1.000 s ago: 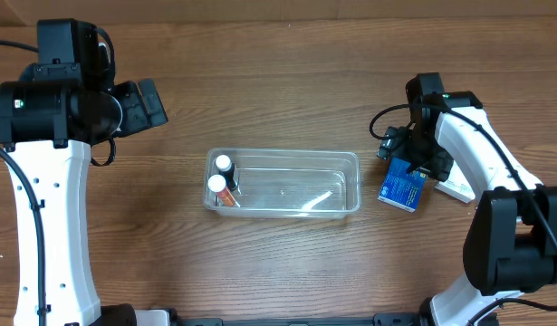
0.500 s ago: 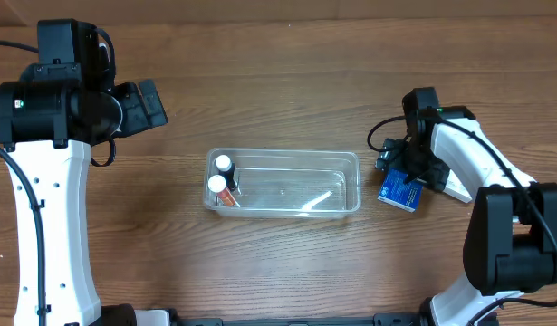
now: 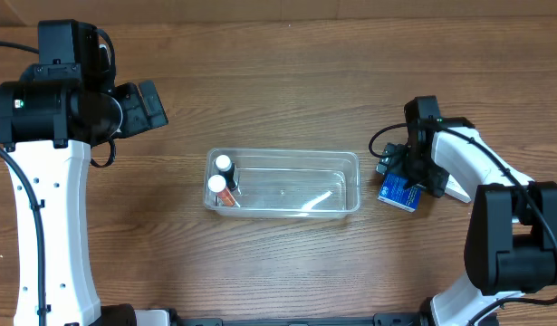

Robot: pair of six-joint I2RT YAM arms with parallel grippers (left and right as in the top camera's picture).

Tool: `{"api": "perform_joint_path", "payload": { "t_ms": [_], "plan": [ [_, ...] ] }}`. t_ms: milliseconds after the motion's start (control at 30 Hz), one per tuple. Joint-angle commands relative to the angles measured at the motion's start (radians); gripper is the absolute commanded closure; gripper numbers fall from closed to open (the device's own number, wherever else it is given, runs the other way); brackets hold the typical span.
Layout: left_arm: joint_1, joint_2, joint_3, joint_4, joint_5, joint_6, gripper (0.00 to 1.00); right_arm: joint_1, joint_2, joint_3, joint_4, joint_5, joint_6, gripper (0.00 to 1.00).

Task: Pack container
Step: 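Lower the right gripper onto the blue Vicks box and grasp it, then carry the blue box into the container's right end and release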

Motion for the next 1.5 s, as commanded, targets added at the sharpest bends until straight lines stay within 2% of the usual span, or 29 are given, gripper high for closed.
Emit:
{"api": "perform_joint_path", "payload": {
  "t_ms": [0,100,200,267,533,800,1000,1167,1333,1467],
  "plan": [
    [0.002,0.005,0.014,0.0,0.012,0.022,0.0,-0.003,0.001,-0.032,0.028,-0.002,0.005,0.0],
    [0.002,0.005,0.014,0.0,0.012,0.022,0.0,-0.003,0.001,-0.032,0.036,-0.002,0.005,0.02],
    [0.002,0.005,0.014,0.0,0.011,0.022,0.0,-0.003,0.001,-0.032,0.04,-0.002,0.005,0.15],
    [0.002,0.005,0.014,0.0,0.011,0.022,0.0,-0.003,0.001,-0.032,0.043,-0.002,0.005,0.2],
    [0.002,0.005,0.014,0.0,0.011,0.022,0.0,-0.003,0.001,-0.016,0.044,-0.002,0.005,0.22],
    [0.002,0.005,0.014,0.001,0.011,0.022,0.0,0.023,-0.068,0.193,-0.134,-0.01,-0.035,0.23],
    [0.002,0.005,0.014,0.001,0.011,0.022,0.0,0.136,-0.211,0.352,-0.272,-0.01,-0.082,0.23],
    [0.002,0.005,0.014,0.001,0.011,0.022,0.0,0.325,-0.34,0.37,-0.289,-0.01,-0.081,0.23],
    [0.002,0.005,0.014,0.001,0.011,0.022,0.0,0.492,-0.328,0.352,-0.28,-0.014,-0.031,0.22],
    [0.002,0.005,0.014,0.0,0.011,0.022,0.0,0.552,-0.292,0.289,-0.234,-0.016,0.011,0.22]
  ]
}}
